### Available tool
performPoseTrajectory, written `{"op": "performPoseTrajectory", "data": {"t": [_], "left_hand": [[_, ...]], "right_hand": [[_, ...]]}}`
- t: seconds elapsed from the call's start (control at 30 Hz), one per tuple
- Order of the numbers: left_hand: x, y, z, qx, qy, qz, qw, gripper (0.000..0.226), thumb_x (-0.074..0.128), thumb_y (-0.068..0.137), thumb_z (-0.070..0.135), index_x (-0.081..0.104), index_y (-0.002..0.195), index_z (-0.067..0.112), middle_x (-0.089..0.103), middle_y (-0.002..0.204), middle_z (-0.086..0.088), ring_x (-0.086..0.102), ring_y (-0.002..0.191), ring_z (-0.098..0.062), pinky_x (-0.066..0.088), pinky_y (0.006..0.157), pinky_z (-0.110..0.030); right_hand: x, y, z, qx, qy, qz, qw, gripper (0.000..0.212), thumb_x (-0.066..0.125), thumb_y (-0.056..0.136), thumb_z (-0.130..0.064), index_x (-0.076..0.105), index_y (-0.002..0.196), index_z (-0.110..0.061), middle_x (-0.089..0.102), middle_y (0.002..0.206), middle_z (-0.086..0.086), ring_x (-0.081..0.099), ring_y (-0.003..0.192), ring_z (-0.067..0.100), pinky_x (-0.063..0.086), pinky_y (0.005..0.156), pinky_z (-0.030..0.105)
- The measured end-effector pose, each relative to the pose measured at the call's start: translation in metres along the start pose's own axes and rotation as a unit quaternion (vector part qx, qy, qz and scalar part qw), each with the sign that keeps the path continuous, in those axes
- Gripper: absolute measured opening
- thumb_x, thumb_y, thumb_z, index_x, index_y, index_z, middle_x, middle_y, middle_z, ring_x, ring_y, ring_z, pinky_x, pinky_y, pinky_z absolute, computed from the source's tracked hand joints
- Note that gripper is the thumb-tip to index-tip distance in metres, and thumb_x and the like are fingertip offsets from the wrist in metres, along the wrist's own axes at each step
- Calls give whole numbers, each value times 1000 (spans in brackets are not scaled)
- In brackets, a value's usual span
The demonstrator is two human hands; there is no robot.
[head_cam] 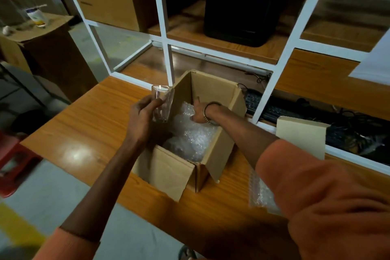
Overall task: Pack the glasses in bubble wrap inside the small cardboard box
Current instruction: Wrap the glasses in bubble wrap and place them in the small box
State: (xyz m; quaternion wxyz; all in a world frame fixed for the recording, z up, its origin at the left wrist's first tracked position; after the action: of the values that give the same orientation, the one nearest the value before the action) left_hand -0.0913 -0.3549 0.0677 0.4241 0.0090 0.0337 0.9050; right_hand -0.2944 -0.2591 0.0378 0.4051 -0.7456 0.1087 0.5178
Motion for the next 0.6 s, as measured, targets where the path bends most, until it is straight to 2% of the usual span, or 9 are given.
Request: {"op": "performPoseTrajectory", "data": {"t": [0.03,0.07,0.1,0.13,0.23,0.37,0.43,0.5,0.6], "left_hand": [[0,1,0,-7,-12,6,1000,31,63,104,40,77,121,19,78,122,-10,71,120,-35,51,108,-66],[0,1,1,-11,-22,11,1000,32,64,104,41,77,122,18,77,123,-10,71,120,-35,52,108,-64],[1,1,1,-13,-28,13,999,33,65,103,41,77,124,18,77,124,-10,71,120,-35,53,107,-63],[2,1,1,-15,-31,13,999,34,66,103,41,76,124,17,77,125,-10,71,121,-34,53,107,-62],[6,0,3,-23,-38,17,999,34,67,102,40,76,123,15,77,123,-11,72,118,-34,55,105,-61],[22,-4,11,-24,-70,64,995,30,65,104,37,78,115,12,79,114,-12,74,112,-35,58,101,-57],[39,-8,17,-31,-99,88,991,35,63,104,40,77,116,11,79,113,-14,75,111,-37,60,97,-56],[61,-14,25,-36,-132,96,986,41,64,101,46,77,119,11,78,114,-19,73,112,-44,58,100,-65],[99,-25,36,20,-126,85,988,36,63,99,53,78,116,25,77,121,-14,69,120,-43,50,106,-72]], "right_hand": [[2,2,0,-3,9,22,1000,74,58,105,-34,23,162,-3,43,160,24,51,140,40,48,109,45],[1,2,0,-11,18,56,998,54,65,99,-29,49,146,-8,59,146,21,62,125,38,54,99,43],[-1,2,1,-18,27,97,995,29,68,94,-24,65,122,-13,70,128,17,68,110,36,58,89,40],[-4,0,3,-20,45,136,989,11,69,91,-19,71,102,-17,75,109,11,71,99,33,58,81,38],[-23,-14,14,-38,136,229,963,13,72,88,-15,78,81,-23,75,84,1,73,83,23,57,71,32],[-57,-57,34,-110,337,275,894,11,79,89,-19,72,84,-26,72,87,-6,64,78,6,48,67,24],[-69,-82,55,-131,422,285,851,23,81,86,-22,61,77,-27,61,78,-8,54,68,8,42,60,22],[-74,-104,79,-145,488,272,817,32,82,81,-23,52,72,-24,48,69,-2,42,60,11,37,54,24],[-69,-136,115,-143,554,245,783,29,80,71,-29,61,86,-14,51,81,9,49,72,21,43,66,32]]}}
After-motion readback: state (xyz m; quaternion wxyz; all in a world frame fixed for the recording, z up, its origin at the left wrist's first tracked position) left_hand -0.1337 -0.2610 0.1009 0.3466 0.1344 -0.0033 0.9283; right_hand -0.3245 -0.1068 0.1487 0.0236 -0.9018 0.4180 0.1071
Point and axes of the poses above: each hand's wrist, its own y-axis towards the middle knuckle, its own x-axis out of the palm, z = x × y, the point moved 1 cm from there along y, towards the middle knuckle
